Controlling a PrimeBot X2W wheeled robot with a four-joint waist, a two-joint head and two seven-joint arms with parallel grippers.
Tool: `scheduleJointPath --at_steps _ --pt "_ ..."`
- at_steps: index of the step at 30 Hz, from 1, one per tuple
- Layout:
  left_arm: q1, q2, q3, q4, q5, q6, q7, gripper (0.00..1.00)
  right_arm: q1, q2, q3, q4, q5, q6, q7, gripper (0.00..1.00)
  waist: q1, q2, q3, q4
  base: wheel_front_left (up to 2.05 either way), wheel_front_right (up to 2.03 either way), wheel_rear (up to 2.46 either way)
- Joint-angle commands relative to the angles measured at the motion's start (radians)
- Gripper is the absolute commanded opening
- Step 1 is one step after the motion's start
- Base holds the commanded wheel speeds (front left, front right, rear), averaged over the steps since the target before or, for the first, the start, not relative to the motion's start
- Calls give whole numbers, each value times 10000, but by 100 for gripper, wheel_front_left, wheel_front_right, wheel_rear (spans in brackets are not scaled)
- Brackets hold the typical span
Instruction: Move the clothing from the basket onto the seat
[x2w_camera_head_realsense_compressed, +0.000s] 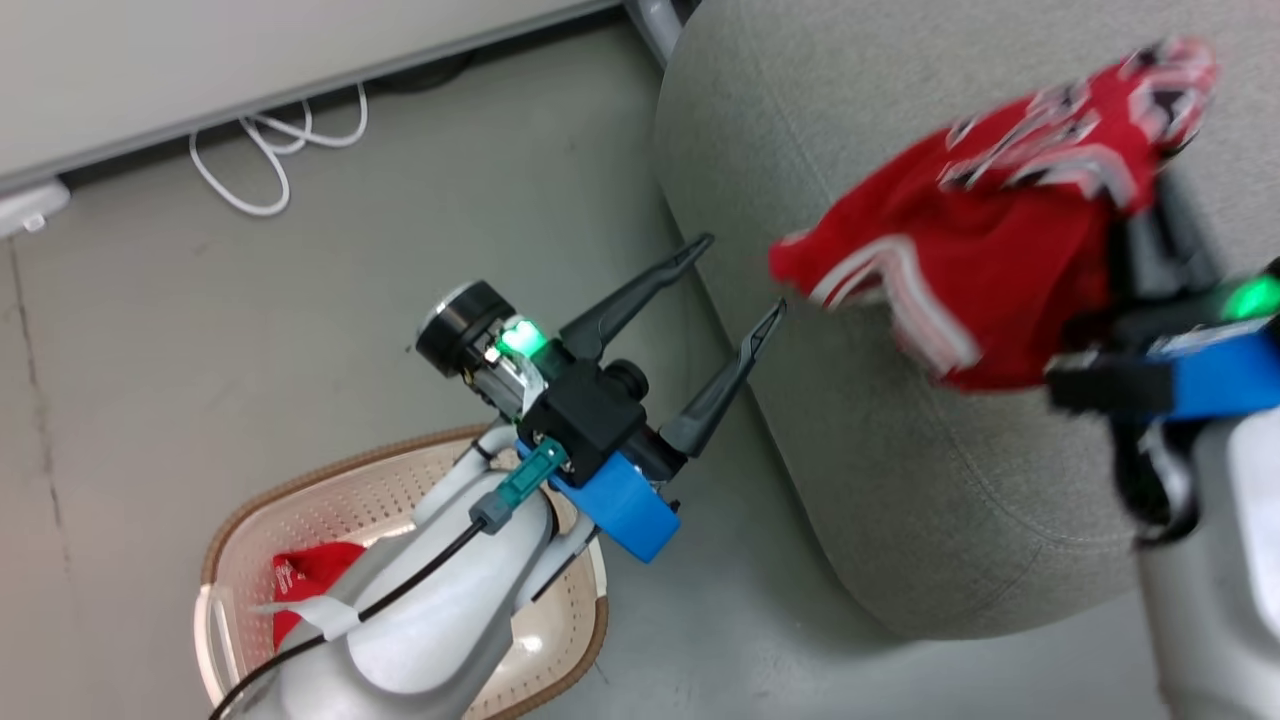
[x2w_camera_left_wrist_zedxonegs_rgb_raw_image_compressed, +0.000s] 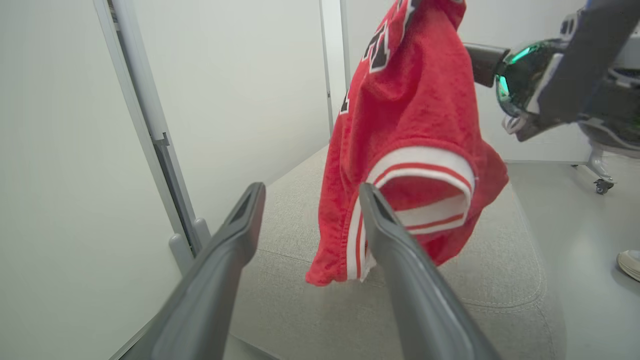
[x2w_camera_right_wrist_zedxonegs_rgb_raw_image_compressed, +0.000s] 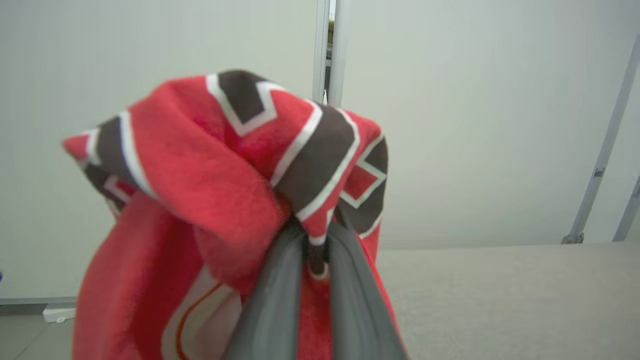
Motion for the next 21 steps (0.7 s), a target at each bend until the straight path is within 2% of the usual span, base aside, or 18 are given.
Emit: scheduleJointPath --at_steps 1,8,13,16,21 --pt "-292 91 88 -82 87 -20 -52 100 -581 -162 -269 -225 -106 1 -15 0 0 0 527 151 0 0 0" --pt "-912 262 212 -454 516 12 -52 100 -2838 -736 -1704 -776 -453 1 -14 0 0 0 2205 514 0 0 0" --pt "-1371 445 299 -699 686 7 -52 100 -4235 -1691 -2643 -743 -627 1 -14 0 0 0 3445 833 0 0 0" --pt "-1623 592 421 -829 791 32 -50 100 -4847 -2201 -3160 -477 -581 1 -14 0 0 0 4114 946 0 0 0" --pt "-1857 781 482 -993 949 39 -50 100 -5364 -2835 -3967 662 -544 1 -15 0 0 0 4836 1014 0 0 0"
